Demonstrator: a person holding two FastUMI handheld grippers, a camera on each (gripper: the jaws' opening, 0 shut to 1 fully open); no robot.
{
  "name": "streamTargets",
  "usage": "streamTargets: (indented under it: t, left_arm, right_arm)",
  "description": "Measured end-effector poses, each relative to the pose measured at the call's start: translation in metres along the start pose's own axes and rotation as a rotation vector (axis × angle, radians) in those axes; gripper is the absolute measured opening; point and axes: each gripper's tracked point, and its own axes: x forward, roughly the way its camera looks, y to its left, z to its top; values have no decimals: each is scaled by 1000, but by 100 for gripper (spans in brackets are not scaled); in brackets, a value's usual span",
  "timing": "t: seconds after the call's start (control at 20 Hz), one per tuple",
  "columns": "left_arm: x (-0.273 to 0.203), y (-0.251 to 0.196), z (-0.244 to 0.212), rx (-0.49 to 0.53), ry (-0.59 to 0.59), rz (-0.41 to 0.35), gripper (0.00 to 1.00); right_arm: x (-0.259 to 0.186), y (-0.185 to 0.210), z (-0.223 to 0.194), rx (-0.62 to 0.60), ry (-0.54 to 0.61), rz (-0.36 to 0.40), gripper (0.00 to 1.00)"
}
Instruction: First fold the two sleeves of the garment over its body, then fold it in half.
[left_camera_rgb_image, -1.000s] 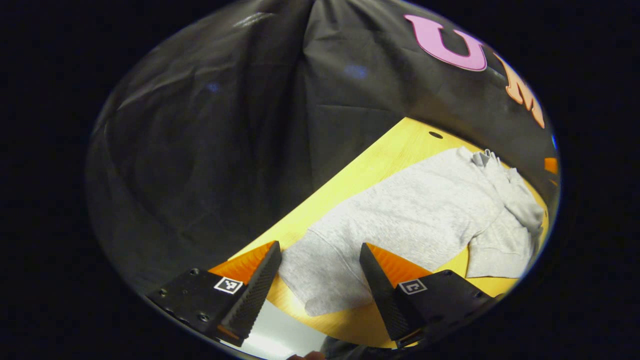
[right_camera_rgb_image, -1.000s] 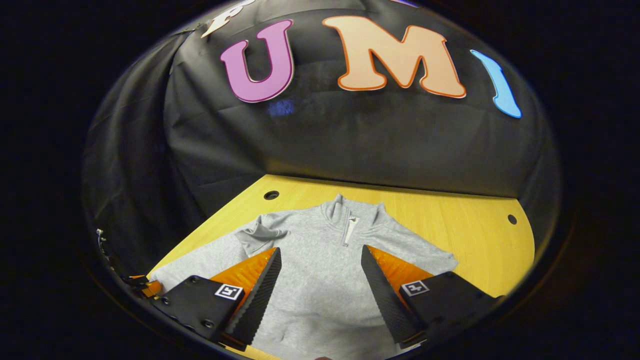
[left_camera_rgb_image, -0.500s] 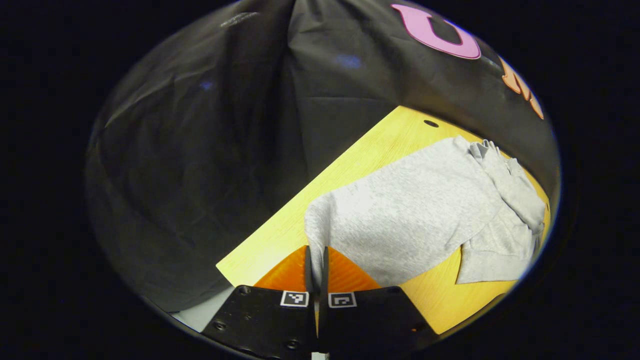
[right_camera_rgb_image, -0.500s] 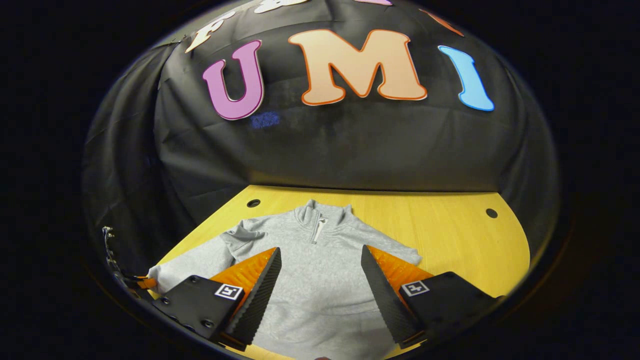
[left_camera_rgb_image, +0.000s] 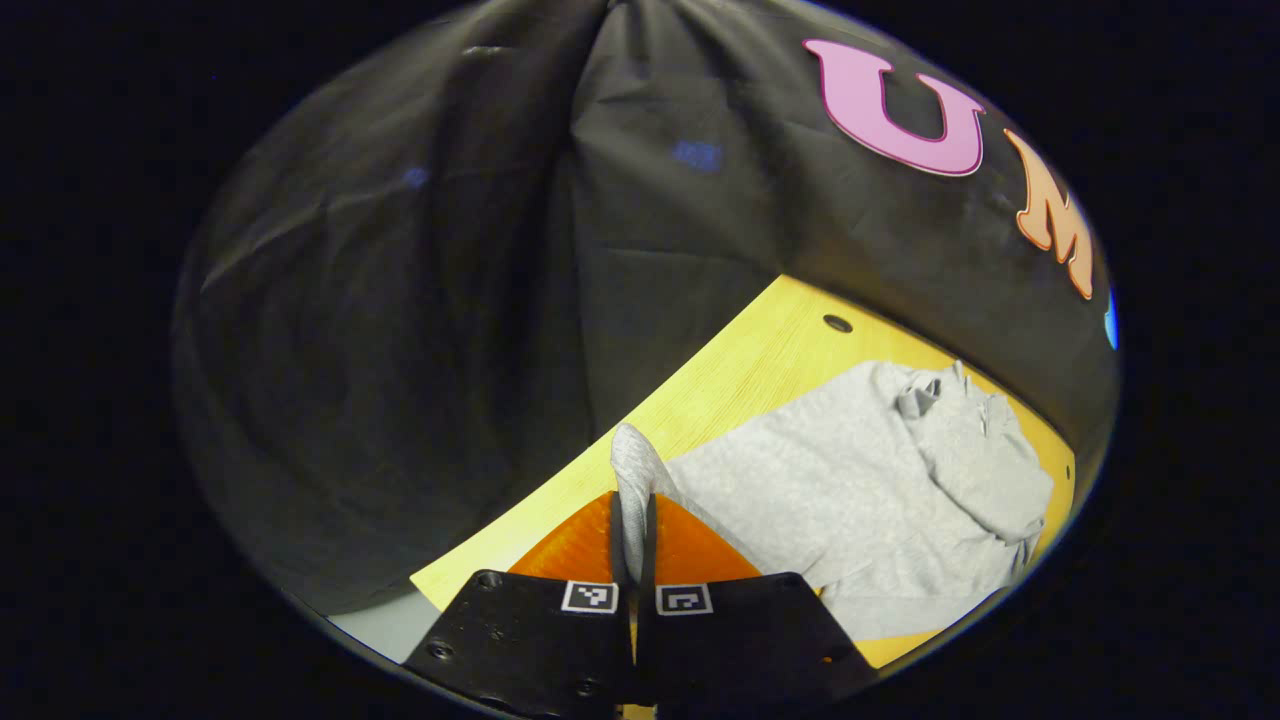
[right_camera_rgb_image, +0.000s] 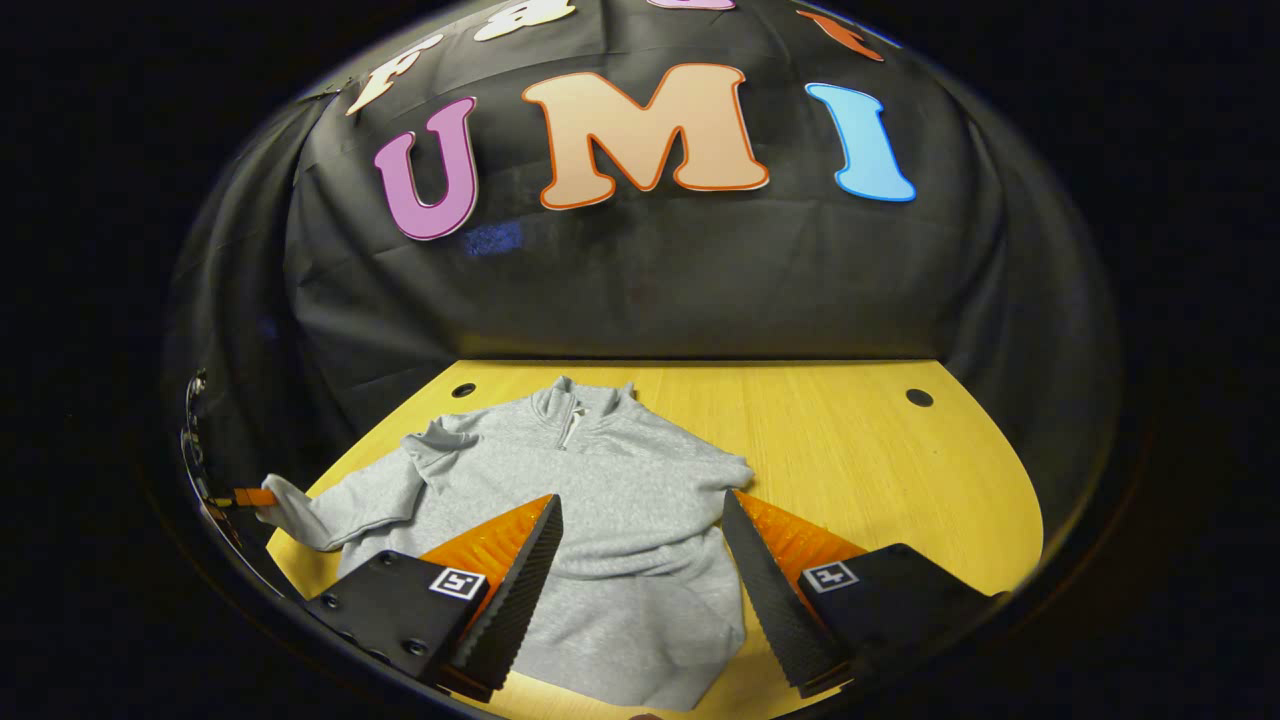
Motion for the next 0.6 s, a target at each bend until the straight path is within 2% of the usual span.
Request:
streamTargets:
  t: [0.4, 0.6]
  left_arm:
    - [1, -87, 73, 24, -97, -133, 0]
    - [0, -142, 97, 78, -140, -206, 2]
  right_arm:
    - [-29, -43, -20, 62, 2, -65, 99]
    - [-47, -70, -29, 102, 4, -110, 99]
